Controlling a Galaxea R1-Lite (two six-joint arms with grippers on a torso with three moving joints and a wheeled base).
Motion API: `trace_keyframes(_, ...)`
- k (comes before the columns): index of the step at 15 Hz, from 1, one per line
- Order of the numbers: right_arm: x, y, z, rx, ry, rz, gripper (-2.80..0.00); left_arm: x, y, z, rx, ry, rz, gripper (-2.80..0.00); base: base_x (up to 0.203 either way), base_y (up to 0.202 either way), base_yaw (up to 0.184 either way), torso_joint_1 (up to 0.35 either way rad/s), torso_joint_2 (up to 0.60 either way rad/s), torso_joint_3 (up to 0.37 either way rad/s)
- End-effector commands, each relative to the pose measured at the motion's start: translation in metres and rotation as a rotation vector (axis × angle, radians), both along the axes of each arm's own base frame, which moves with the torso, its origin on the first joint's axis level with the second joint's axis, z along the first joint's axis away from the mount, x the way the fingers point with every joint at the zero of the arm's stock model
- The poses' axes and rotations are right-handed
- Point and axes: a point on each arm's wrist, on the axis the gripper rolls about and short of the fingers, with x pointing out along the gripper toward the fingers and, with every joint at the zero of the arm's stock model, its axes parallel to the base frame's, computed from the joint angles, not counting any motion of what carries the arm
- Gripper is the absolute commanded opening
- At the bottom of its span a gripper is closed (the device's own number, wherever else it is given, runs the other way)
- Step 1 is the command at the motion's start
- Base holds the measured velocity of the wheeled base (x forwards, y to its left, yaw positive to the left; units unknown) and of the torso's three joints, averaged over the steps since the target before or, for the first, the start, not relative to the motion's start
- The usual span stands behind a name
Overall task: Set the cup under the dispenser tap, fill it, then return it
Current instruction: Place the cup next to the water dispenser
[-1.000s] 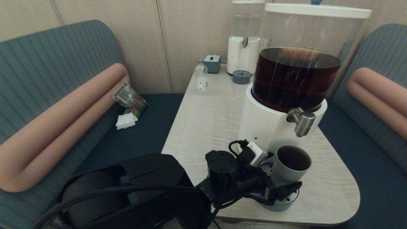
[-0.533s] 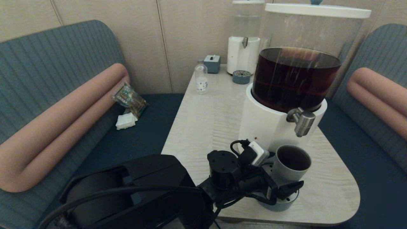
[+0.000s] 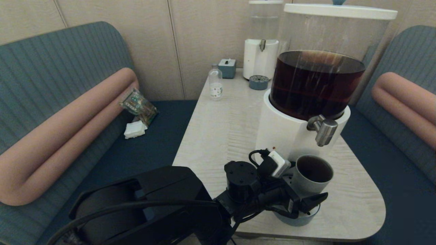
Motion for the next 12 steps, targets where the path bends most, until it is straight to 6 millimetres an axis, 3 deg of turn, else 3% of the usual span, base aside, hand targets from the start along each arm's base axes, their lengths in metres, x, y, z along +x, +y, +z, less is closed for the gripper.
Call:
trace_keyframes(1,0.0,0.0,-0.0001,-0.001,0.0,0.001,-2.8,0.0005,-0.0002,0.0012,-0.009,-0.006,0.01,0.0,0.0,0.0,0.0,0.0,0.0,0.0)
trace_keyframes(7,-0.0001,0.0,0.0002,0.0,-0.001,0.001,-2.8,0.0003,-0.0007,0.0015,-0.011,-0.007,0.016,0.0,0.0,0.0,0.0,0.0,0.0,0.0)
trace_keyframes(8,0.0,0.0,-0.0001,-0.001,0.0,0.001,-2.8,0.0001,-0.0005,0.0015,-0.011,-0.007,0.016,-2.8,0.0,0.0,0.0,0.0,0.0,0.0)
trace_keyframes(12,-0.0001,0.0,0.0003,-0.001,-0.001,0.001,-2.8,-0.0019,-0.0014,0.0024,-0.017,-0.012,0.012,-2.8,0.0,0.0,0.0,0.0,0.0,0.0)
